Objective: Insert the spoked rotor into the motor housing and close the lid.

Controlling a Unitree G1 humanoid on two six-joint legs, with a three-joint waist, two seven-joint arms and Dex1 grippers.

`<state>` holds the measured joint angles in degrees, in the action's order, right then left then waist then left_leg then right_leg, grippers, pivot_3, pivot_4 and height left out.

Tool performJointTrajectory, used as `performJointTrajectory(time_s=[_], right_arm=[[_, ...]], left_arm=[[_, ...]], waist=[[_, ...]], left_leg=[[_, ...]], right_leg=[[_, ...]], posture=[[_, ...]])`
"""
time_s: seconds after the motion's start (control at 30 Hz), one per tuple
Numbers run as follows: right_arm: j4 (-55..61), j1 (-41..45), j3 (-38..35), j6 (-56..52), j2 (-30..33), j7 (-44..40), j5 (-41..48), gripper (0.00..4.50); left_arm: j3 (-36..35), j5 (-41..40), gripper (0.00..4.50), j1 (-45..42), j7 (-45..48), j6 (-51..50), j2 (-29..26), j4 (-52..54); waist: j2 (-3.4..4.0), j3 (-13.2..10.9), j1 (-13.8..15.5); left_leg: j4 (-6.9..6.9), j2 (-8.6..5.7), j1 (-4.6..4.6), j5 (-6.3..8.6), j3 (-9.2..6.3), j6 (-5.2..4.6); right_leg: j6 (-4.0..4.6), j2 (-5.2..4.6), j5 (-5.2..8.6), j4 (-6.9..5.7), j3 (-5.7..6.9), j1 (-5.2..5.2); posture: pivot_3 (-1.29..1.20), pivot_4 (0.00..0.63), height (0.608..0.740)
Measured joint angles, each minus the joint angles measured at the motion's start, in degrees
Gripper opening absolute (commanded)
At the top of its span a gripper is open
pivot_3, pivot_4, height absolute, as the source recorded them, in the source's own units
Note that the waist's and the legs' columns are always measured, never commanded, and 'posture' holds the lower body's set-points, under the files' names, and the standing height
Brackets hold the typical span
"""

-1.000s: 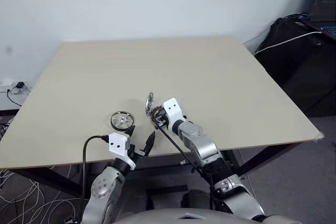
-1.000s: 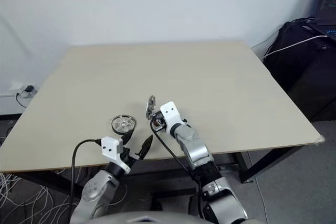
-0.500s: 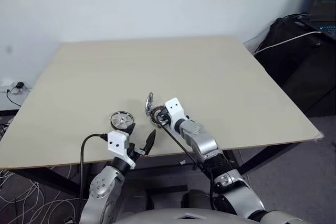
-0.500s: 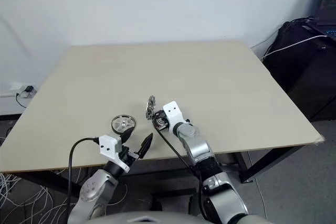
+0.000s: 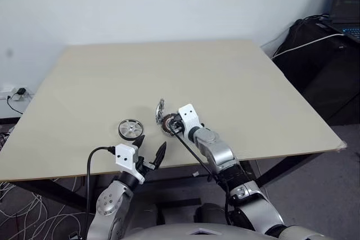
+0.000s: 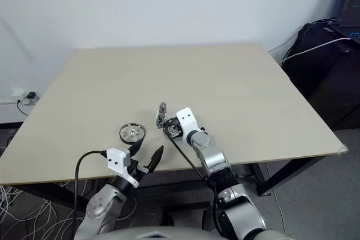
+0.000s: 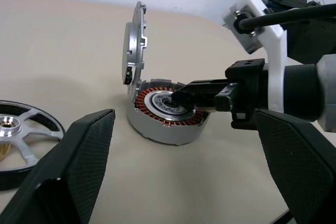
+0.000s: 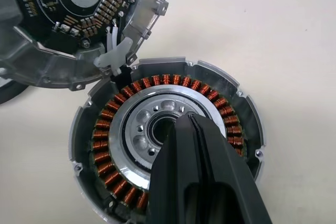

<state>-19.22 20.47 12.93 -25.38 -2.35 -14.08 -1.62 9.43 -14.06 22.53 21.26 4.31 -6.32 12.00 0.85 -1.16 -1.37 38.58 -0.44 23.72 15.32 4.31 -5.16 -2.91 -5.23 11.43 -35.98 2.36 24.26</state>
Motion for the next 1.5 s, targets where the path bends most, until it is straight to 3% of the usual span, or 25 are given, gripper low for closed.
performJointTrajectory(time_s=[0.2, 0.4, 0.77, 1.23, 1.5], right_arm=[[16.9, -11.6, 0.4, -0.2, 3.4, -3.9, 2.8, 0.02], [27.1, -22.2, -3.8, -3.9, 6.2, -2.7, 5.3, 0.02], [31.4, -28.3, -5.5, -6.5, 6.6, 0.2, 6.4, 0.02], [31.5, -28.4, -5.5, -6.5, 6.3, 0.8, 6.6, 0.02], [31.5, -28.6, -4.4, -6.5, 6.1, 0.7, 6.7, 0.02]], left_arm=[[-2.3, -0.7, 4.5, 3.7, -4.0, -2.6, 1.2, 2.6], [-7.1, -11.3, 4.5, 6.0, -11.6, -13.7, 8.3, 5.8], [-13.9, -17.7, 4.5, -5.2, -17.8, -18.6, 9.9, 0.9], [-22.8, -22.7, 4.5, -10.6, -6.5, -11.2, 9.1, -15.7], [-26.2, -27.1, 4.5, -13.7, 1.4, -12.9, 8.2, -20.5]], waist=[[-0.04, 0.0, 0.2], [-0.16, -0.1, 0.6], [-0.33, 0.0, 0.8], [-0.18, 0.2, 0.8], [0.16, 0.4, 0.8]], left_leg=[[0.0, 0.01, 0.02, 0.03, -0.02, -0.03], [0.0, 0.07, -0.02, 0.04, -0.11, -0.02], [0.04, -0.01, 0.01, 0.01, -0.18, 0.0], [0.03, 0.1, -0.21, 0.01, -0.23, 0.02], [0.03, 0.16, -0.31, 0.01, -0.49, 0.05]], right_leg=[[-0.02, -0.26, 0.01, 0.05, -0.01, -0.01], [-0.31, -0.32, 0.18, 0.02, 0.0, -0.03], [-0.03, -0.19, 0.02, 0.05, 0.03, -0.04], [-0.2, -0.27, 0.1, -0.01, 0.13, -0.22], [-0.17, -0.38, 0.05, -0.01, 0.55, -0.46]], posture=[[0.0, 0.0, 0.74], [0.0, 0.0, 0.74], [0.0, 0.0, 0.74], [0.0, 0.0, 0.74], [0.0, 0.0, 0.74]])
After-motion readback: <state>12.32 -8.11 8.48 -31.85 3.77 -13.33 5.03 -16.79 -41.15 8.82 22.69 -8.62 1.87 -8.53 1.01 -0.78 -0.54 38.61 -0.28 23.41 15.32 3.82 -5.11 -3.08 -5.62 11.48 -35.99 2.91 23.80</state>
